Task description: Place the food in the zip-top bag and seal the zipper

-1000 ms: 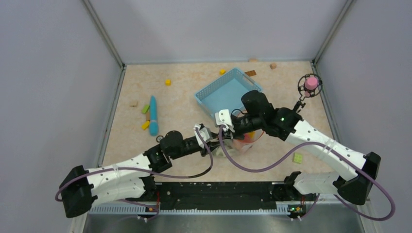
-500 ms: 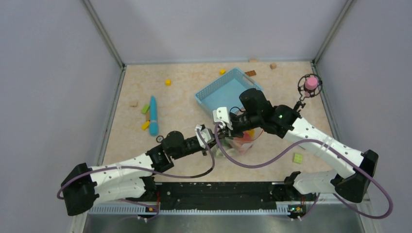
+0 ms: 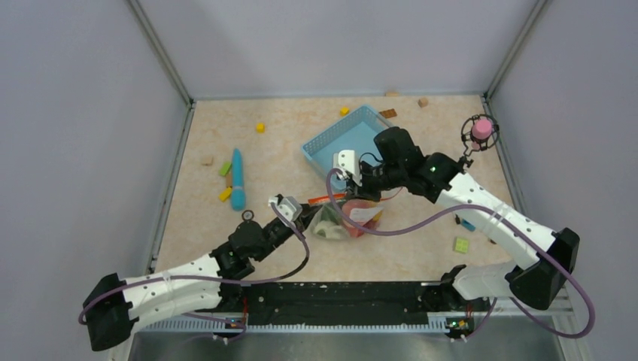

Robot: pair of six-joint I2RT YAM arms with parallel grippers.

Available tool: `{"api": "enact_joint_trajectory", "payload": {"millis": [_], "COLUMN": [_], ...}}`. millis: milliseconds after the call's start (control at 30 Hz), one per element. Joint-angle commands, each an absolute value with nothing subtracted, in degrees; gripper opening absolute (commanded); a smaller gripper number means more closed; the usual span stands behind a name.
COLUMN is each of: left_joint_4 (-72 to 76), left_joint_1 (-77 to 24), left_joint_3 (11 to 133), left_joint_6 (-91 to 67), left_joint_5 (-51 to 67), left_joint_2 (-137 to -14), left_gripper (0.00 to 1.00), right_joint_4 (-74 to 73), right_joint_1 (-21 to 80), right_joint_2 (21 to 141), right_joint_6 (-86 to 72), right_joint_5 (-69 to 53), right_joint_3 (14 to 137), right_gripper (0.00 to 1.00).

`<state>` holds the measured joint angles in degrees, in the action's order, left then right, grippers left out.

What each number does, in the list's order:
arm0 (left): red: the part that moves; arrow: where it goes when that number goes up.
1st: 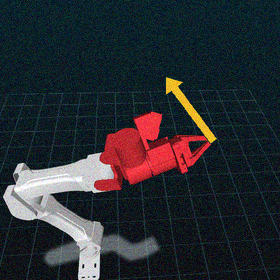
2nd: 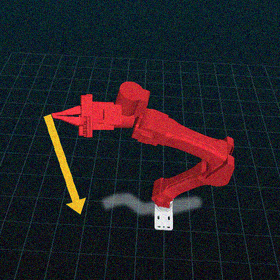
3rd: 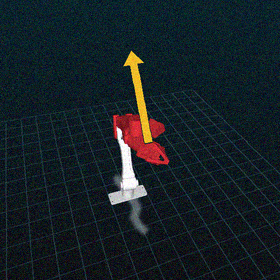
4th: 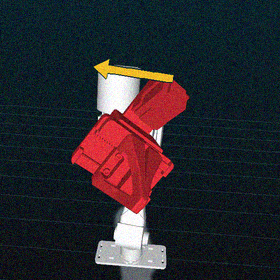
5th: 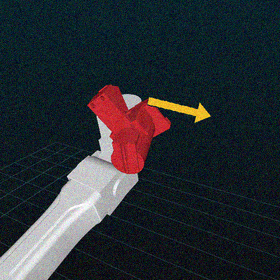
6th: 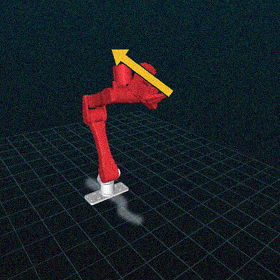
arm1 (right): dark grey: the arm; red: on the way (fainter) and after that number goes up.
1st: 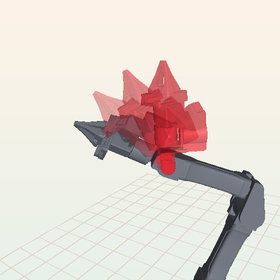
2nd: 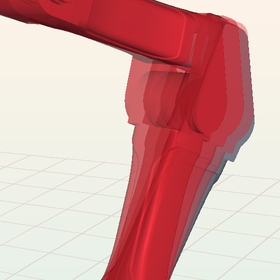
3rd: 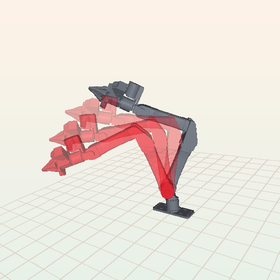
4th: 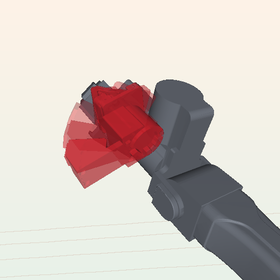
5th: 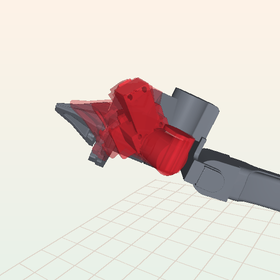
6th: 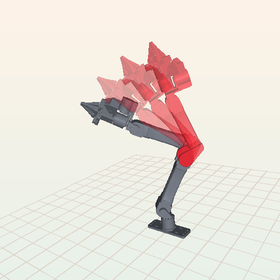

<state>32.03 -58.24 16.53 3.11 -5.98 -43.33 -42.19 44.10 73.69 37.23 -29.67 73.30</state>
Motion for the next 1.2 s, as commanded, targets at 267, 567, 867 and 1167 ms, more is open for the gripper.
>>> {"api": "enact_joint_trajectory", "payload": {"millis": [267, 567, 867, 1167], "left_joint_4": [26.51, 15.48, 6.21, -7.26], "left_joint_1": [-58.04, -58.08, -58.09, -58.09], "left_joint_3": [14.67, 18.25, 22.68, 29.56], "left_joint_6": [-10.88, -20.71, -24.12, -28.07], "left_joint_5": [-46.2, -65.96, -54.81, -43.37], "left_joint_2": [-26.74, -24.6, -23.55, -23.31], "left_gripper": [0.0, 0.0, 0.0, 0.0], "right_joint_4": [-42.9, -38.96, -31.83, -21.5], "right_joint_1": [37.39, 36.35, 36.37, 36.38], "right_joint_2": [70.87, 65.61, 63.94, 48.64], "right_joint_6": [30.85, 25.67, 14.52, -16.04], "right_joint_5": [-11.96, -7.55, -11.29, -18.09], "right_joint_3": [73.48, 70.22, 69.51, 57.64], "right_gripper": [0.0, 0.0, 0.0, 0.0]}}
